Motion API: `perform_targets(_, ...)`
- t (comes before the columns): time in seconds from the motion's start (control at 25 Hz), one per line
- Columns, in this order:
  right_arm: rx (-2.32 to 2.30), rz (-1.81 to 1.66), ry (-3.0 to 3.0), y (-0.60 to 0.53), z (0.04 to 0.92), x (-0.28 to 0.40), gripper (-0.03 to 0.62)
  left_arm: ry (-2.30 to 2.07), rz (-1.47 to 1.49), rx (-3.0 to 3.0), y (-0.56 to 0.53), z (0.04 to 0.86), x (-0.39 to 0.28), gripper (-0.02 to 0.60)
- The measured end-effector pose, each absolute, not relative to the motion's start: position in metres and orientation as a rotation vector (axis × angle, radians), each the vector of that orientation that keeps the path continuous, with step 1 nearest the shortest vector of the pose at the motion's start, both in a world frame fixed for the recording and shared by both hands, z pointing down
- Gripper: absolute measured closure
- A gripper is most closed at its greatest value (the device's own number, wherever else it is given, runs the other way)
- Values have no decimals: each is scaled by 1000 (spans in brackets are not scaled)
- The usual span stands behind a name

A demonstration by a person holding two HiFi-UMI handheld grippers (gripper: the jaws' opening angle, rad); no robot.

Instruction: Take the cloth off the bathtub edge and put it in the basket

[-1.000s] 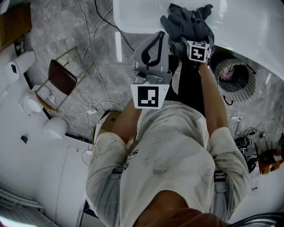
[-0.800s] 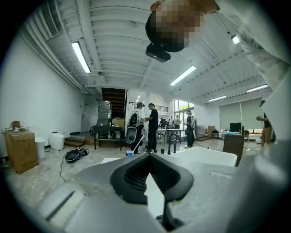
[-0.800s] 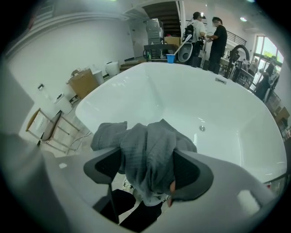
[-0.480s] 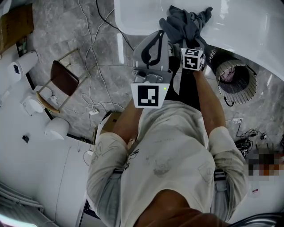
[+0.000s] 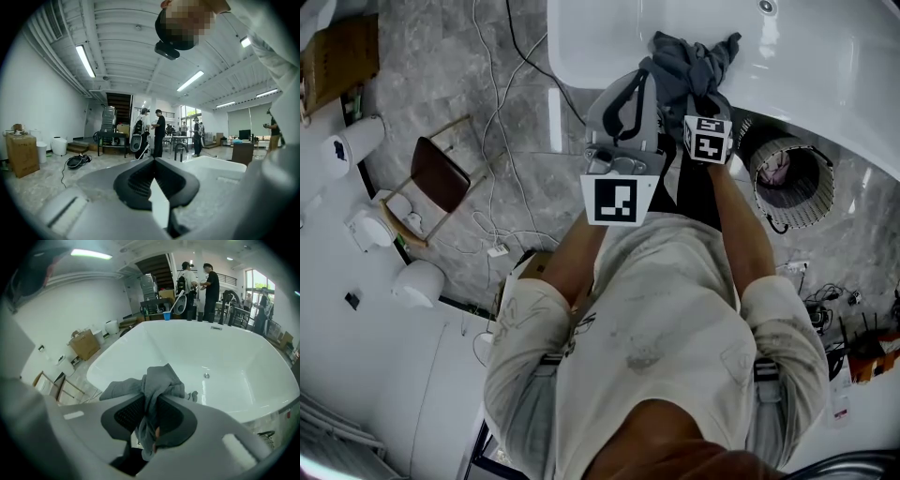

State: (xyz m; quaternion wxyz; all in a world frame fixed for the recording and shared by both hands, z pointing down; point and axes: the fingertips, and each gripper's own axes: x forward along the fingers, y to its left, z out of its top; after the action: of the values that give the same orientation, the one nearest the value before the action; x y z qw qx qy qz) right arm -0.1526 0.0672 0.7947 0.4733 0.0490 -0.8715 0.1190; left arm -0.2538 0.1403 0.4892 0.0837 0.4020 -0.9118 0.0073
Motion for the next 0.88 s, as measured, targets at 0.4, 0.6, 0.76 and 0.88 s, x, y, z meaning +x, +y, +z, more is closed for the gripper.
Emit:
perform_targets(0.4,111,318,-2342,66,699,-169,514,-2793,12,1237,129,449,-258,580)
perform_targets(0.6,107,299,-2483,53,637,-184,514,-2833,16,1254,123,427,-260,580)
perform_targets(0.76,116,243,-2622,40,578,-199,515,-2881,1,1245,119,409,-265,580)
perform_targets(0.88,127,222,-2732,27,528,-208,516,-2921,-23,1228,117,393,-269,580)
